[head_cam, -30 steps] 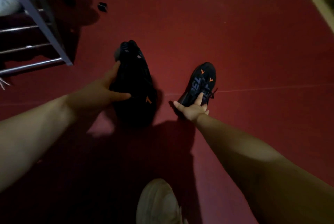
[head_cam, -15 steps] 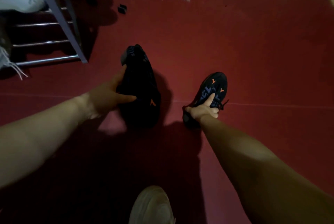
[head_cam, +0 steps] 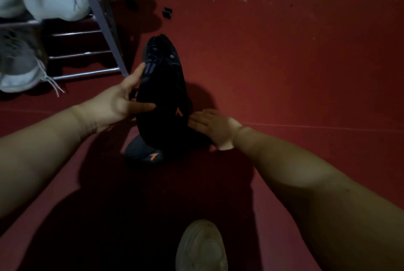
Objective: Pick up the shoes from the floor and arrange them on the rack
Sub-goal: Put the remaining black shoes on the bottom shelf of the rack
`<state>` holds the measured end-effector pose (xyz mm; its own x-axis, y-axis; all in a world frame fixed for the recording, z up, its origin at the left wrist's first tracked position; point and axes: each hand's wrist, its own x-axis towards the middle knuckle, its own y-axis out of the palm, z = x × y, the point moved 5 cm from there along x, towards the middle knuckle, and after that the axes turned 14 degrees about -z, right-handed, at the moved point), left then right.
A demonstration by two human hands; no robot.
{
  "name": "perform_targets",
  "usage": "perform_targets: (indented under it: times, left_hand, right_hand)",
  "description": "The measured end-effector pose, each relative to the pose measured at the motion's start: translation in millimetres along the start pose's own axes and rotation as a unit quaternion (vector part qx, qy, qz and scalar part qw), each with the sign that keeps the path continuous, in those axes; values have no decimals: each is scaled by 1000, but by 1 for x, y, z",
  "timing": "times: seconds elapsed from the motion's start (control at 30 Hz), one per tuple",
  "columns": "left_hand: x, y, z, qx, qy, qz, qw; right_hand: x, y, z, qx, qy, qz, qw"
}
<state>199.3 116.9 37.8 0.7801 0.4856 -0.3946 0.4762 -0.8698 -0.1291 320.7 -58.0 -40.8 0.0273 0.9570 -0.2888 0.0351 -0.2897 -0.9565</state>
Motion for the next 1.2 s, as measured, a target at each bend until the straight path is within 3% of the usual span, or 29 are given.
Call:
perform_targets:
  times: [0.07,0.17,0.27,0.3,0.4,0.57,0.6,0.67,0.73,0.97,1.1,1.2]
  left_hand:
    - [-4,-15,3,25,6,-12,1000]
    - [-11,-35,8,34,1,-13,999]
    - [-15,-48,10,34,0,-22,999]
    - [-16,-51,11,35,1,-24,999]
    - [-18,-58,13,25,-2,-19,1000]
    - [-24,-66,20,1,0,-24,1000]
    - [-25,-68,22,-2,1,-22,1000]
    - [-27,-72,25,-6,3,-17,1000]
    - [-29,-77,27,-10,3,-15,1000]
    - [-21,-72,41,-5,14,-25,1000]
    - [-14,-44,43,-34,29,-10,999]
    - [-10,-17,49,-11,26,35,999]
  right_hand:
    - [13,-8,-2,-26,52,-37,998]
    - [11,-12,-15,19,212,-66,975]
    - [-6,-1,-28,160,397,-36,903]
    - [-9,11,-27,251,457,-15,853]
    - [-9,28,-8,526,562,-48,637]
    - [28,-4,5,717,522,-145,437]
    - [40,-12,9,726,505,-154,442]
    - [64,-27,27,710,456,-141,518]
    - [82,-39,47,714,420,-105,551]
    - [75,-48,38,705,422,-123,557]
    - [48,-41,55,759,383,-27,527]
    - [21,-34,62,785,362,-27,502]
